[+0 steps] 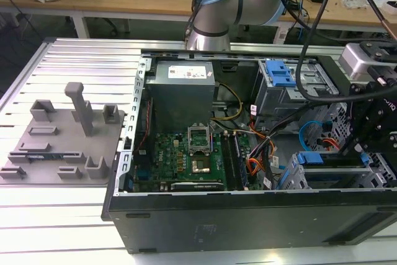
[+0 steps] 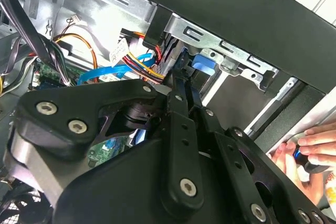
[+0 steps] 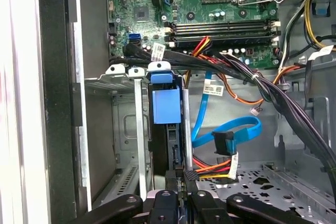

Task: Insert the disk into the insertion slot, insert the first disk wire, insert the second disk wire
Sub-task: 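Insert the first disk wire, then insert the second disk wire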

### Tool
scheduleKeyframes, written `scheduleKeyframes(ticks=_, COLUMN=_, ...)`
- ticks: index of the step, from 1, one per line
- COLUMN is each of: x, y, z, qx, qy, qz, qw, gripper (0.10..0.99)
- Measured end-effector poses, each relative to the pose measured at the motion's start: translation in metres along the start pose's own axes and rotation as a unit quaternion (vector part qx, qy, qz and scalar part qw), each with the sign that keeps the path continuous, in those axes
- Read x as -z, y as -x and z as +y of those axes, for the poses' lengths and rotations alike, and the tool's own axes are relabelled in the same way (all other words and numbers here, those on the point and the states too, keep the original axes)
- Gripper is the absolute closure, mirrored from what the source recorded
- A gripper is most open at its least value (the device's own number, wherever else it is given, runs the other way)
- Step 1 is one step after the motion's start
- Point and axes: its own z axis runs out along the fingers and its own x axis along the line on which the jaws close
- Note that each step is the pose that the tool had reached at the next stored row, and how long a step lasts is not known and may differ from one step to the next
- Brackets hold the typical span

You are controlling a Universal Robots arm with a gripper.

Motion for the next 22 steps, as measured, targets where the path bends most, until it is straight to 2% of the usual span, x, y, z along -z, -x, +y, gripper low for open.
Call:
scheduleKeyframes(ticks=2, x=-0.001, y=0.0, z=0.0, qx=0.0, qy=0.0002, qz=-0.0011, qw=1.0, gripper=0.91)
scheduleKeyframes(ticks=3, x=-0.0011, y=0.0, z=0.0, qx=0.0, qy=0.0002, qz=-0.001, qw=1.0, gripper=0.851)
scheduleKeyframes(ticks=5, x=0.007, y=-0.0001, z=0.0002, qx=0.0, qy=0.0001, qz=-0.0005, qw=1.0, gripper=0.725)
scheduleKeyframes(ticks=9, x=0.0216, y=-0.0006, z=0.0005, qx=0.0, qy=0.0001, qz=-0.0004, qw=1.0, gripper=0.725)
scheduleKeyframes(ticks=11, x=0.0245, y=-0.0007, z=0.0005, qx=0.0, qy=0.0001, qz=-0.0004, qw=1.0, gripper=0.725)
scheduleKeyframes(ticks=22, x=0.0256, y=-0.0005, z=0.0006, qx=0.0, qy=0.0001, qz=-0.0003, qw=1.0, gripper=0.725)
